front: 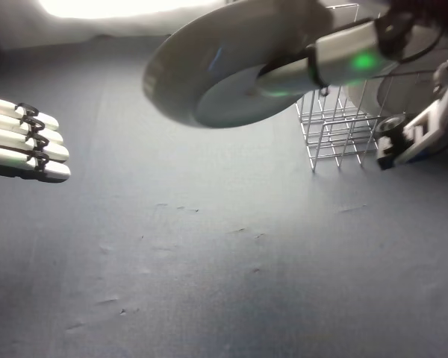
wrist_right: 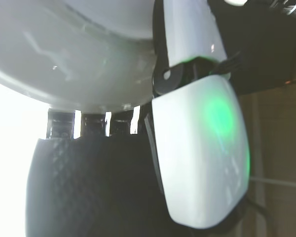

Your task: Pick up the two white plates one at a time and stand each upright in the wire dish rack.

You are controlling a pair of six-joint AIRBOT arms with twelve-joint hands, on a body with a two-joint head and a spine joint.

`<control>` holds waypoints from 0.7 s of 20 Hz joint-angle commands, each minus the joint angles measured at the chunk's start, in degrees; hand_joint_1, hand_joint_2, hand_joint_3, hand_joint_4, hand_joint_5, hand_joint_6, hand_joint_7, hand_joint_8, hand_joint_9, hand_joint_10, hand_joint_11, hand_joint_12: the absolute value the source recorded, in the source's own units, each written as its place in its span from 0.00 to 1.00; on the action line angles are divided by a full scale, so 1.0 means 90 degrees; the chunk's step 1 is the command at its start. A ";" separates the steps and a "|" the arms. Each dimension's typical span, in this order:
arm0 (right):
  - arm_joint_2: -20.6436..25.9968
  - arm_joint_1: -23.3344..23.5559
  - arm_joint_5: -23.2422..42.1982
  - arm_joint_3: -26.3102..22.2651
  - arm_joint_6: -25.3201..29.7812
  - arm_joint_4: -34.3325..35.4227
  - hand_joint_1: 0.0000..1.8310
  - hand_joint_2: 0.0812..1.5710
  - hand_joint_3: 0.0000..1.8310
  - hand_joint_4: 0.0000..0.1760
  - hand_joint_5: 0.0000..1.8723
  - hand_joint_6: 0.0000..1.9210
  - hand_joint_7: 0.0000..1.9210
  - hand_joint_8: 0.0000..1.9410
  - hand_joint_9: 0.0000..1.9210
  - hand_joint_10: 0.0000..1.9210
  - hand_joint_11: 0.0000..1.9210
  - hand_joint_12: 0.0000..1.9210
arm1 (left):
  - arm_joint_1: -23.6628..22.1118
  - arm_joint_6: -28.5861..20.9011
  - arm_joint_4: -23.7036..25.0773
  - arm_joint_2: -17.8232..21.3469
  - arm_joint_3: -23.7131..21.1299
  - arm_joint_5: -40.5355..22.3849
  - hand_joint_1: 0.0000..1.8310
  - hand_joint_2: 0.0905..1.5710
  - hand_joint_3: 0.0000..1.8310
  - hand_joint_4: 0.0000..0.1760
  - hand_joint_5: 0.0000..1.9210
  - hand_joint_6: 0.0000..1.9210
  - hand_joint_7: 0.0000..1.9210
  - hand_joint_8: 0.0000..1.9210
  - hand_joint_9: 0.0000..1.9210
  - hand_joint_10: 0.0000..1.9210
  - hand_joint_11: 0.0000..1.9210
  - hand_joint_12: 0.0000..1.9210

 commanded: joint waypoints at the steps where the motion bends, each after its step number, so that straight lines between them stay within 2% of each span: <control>1: 0.0083 0.0135 0.0858 -0.0014 0.0129 0.0228 0.76 0.66 0.00 0.00 0.55 0.48 0.59 0.32 0.51 0.56 0.37 0.67 | -0.0009 -0.0045 -0.0460 0.0063 0.0010 -0.0107 0.00 0.66 0.00 0.00 0.03 0.00 0.00 0.00 0.00 0.00 0.00 0.00; 4: 0.0326 0.0143 0.0755 -0.0017 0.0142 0.0411 0.75 0.65 0.00 0.00 0.58 0.43 0.61 0.28 0.53 0.55 0.37 0.67 | 0.0001 -0.0151 -0.0460 -0.0013 0.0088 -0.0108 0.00 0.65 0.00 0.00 0.03 0.00 0.01 0.00 0.00 0.00 0.00 0.00; 10: 0.0691 0.0103 0.0604 -0.0013 0.0137 0.0472 0.75 0.65 0.00 0.00 0.58 0.42 0.62 0.27 0.53 0.55 0.37 0.67 | -0.0057 -0.0224 -0.0461 -0.0045 0.0088 -0.0185 0.00 0.65 0.00 0.00 0.02 0.00 0.00 0.00 0.00 0.00 0.00 0.00; 13: 0.0829 -0.0067 0.0606 -0.0008 0.0128 0.0472 0.75 0.66 0.00 0.00 0.55 0.46 0.59 0.33 0.51 0.57 0.36 0.69 | -0.0163 -0.0224 -0.0460 -0.0071 0.0080 -0.0239 0.00 0.66 0.00 0.00 0.02 0.00 0.00 0.00 0.00 0.00 0.00 0.00; 14: 0.0866 -0.0176 0.0627 0.0010 0.0126 0.0472 0.75 0.66 0.00 0.00 0.56 0.45 0.60 0.31 0.52 0.56 0.37 0.69 | -0.0233 -0.0225 -0.0455 -0.0085 0.0082 -0.0251 0.00 0.66 0.00 0.00 0.02 0.00 0.00 0.00 0.00 0.00 0.00 0.00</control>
